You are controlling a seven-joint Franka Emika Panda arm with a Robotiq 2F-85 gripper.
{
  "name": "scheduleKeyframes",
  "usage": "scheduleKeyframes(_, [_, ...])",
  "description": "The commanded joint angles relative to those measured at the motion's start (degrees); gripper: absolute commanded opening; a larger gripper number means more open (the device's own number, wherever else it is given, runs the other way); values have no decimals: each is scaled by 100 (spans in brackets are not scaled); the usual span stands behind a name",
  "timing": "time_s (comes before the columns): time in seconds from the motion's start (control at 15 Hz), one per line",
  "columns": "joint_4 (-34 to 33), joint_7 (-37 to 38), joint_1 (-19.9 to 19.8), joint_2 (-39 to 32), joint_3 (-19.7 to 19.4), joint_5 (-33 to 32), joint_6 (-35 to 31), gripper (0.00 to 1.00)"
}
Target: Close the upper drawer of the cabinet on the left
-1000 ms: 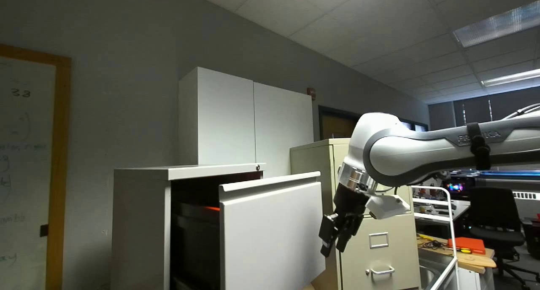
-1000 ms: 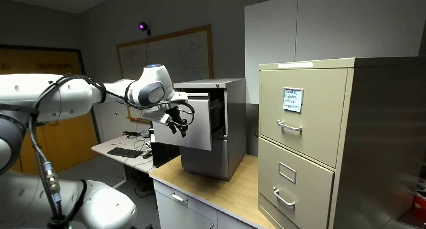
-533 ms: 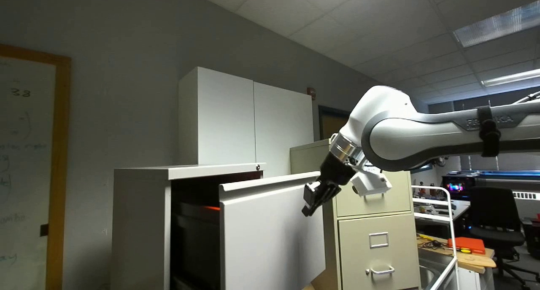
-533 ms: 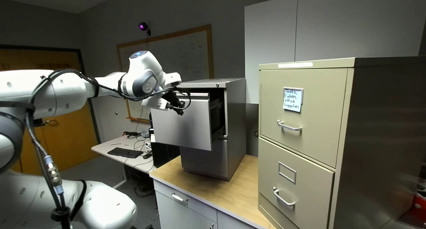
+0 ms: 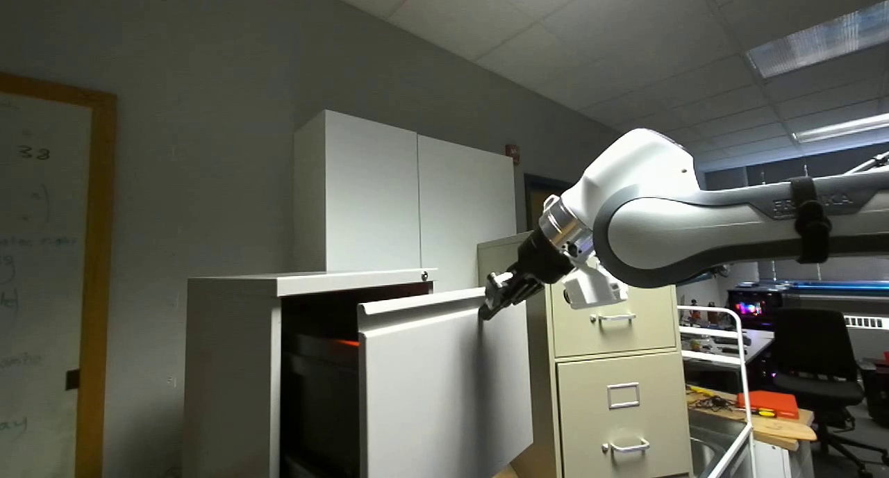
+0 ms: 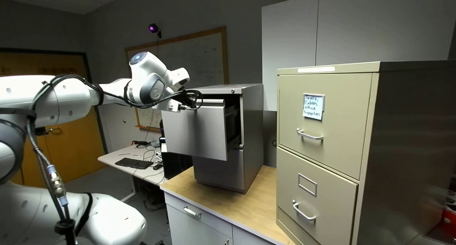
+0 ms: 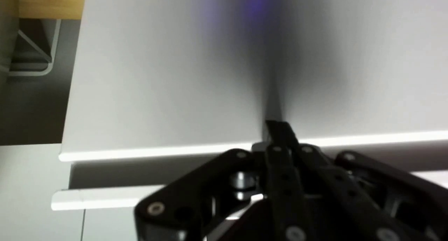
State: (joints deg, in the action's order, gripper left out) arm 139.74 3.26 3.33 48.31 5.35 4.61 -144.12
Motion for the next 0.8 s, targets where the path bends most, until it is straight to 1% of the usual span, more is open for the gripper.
scheduleKeyframes(0.0, [-124, 82, 10, -119, 58, -34, -512, 0])
scheduleKeyframes(0.4, [-311, 9, 114, -671, 14, 4, -815, 0])
scheduleKeyframes(0.6, [-619, -40, 205, -1122, -54, 56, -810, 0])
scheduleKeyframes(0.73, [-956, -79, 302, -1508, -137, 130, -747, 0])
